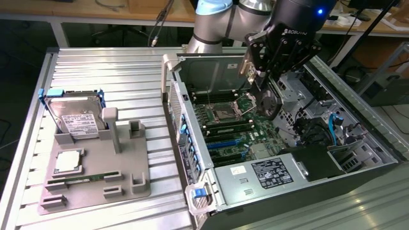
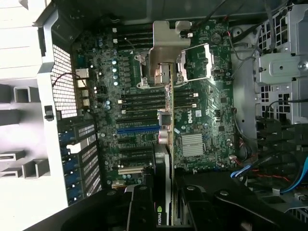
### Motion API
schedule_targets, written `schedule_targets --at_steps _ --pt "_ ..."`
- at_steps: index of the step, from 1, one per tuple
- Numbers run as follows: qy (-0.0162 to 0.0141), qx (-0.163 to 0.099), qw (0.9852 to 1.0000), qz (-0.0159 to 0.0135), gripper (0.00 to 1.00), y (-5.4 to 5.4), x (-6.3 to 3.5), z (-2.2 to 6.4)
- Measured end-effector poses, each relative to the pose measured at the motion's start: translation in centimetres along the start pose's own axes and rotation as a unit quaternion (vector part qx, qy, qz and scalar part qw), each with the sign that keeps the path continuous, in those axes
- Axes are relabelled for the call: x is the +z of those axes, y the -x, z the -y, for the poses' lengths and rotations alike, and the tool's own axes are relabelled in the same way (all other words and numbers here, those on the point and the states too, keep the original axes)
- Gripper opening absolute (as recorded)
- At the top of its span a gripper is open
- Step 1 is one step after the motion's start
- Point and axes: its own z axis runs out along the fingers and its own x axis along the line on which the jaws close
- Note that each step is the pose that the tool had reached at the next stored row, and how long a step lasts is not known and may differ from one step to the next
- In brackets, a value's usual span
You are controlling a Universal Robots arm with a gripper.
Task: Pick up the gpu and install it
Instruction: 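Pick up the gpu and move the gpu toward the slot, then insert the gpu into the slot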
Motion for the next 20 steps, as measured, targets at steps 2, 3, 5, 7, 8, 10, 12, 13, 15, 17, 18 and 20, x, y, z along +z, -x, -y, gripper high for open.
schedule_targets --at_steps 2,3,5,7,8,10,12,13,15,17,18,20 --pt "0.0 0.0 1.0 0.0 0.27 0.21 0.0 -0.02" --pt "0.0 0.0 1.0 0.0 0.27 0.33 0.0 -0.03" --pt "0.0 0.0 1.0 0.0 0.27 0.57 0.01 -0.05" --pt "0.0 0.0 1.0 0.0 0.27 0.73 0.02 -0.07" --pt "0.0 0.0 1.0 0.0 0.27 0.74 0.01 -0.07" --pt "0.0 0.0 1.0 0.0 0.27 0.72 0.02 -0.07" --pt "0.0 0.0 1.0 0.0 0.27 0.72 0.02 -0.07" --pt "0.0 0.0 1.0 0.0 0.27 0.72 0.02 -0.07" --pt "0.0 0.0 1.0 0.0 0.27 0.72 0.02 -0.07" --pt "0.0 -0.002 1.0 0.0 0.27 0.72 0.02 -0.07" --pt "0.0001 -0.003 1.0 0.0 0.27 0.72 0.02 -0.07" --pt "0.0001 -0.005 1.0 0.0 0.27 0.73 0.01 -0.07"
